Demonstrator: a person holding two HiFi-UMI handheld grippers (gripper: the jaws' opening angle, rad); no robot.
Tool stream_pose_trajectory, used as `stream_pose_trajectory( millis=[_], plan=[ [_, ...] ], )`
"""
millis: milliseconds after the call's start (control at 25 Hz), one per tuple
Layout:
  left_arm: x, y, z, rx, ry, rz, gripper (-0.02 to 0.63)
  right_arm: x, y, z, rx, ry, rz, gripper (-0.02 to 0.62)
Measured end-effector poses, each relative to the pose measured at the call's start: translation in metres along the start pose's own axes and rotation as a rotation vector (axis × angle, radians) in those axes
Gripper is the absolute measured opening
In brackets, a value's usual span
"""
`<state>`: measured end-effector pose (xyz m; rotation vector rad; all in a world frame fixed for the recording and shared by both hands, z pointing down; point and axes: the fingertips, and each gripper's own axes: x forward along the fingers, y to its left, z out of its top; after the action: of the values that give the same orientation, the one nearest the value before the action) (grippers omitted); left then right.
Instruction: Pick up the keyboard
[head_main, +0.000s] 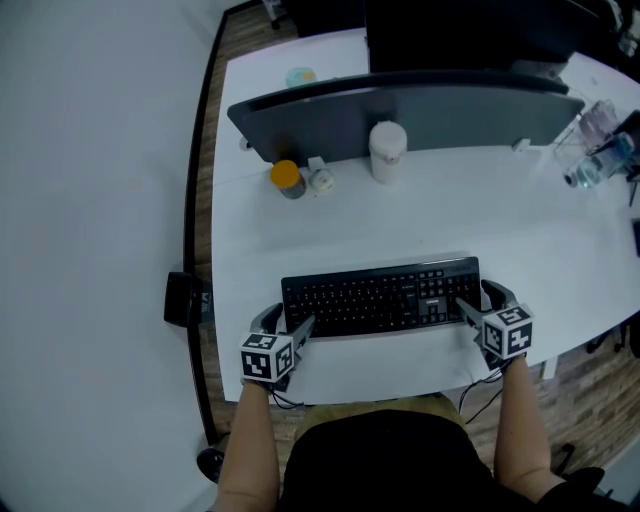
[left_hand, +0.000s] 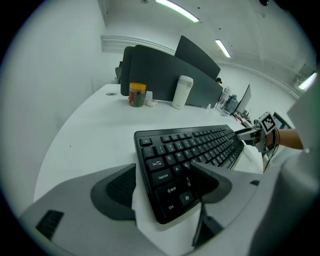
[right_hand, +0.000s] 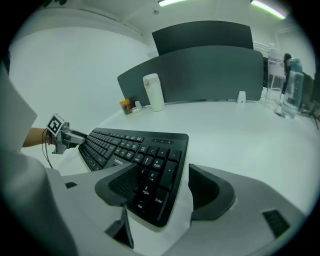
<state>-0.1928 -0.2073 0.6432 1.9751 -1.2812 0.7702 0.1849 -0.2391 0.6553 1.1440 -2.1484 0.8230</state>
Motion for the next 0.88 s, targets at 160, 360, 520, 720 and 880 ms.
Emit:
stream_pose_trajectory(
  millis=[160,360,520,720,880],
  plan=[
    [0.0048,0.0018,-0.0044,-0.062,0.008,-0.029,0.348,0.0032,-0.0044,-0.0059,0.09,0.009,0.023,0.298],
    [0.0035,0.004,-0.0032,-0.074,-0.009,-0.04,0.348,0.0043,-0.0051,-0.0045,0.112,0.016,0.037,0.305],
    [0.0062,-0.0007,-0.0029,-0.062,-0.001,-0.07,0.311,0.0049,-0.0034,-0.0042,0.136,-0.012,0.048,0.302],
    [0.0081,-0.0024,-0.0022,-0.072,0.009,-0.062,0.31,0.0045,-0.0023,-0.004,0.162,-0.033,0.053,0.296],
    [0.0074,-0.0016,-0.0016,-0.075,0.003,-0.058,0.31,0.0047,-0.0015,-0.0029,0.159,-0.036,0.049,0.295]
  ],
)
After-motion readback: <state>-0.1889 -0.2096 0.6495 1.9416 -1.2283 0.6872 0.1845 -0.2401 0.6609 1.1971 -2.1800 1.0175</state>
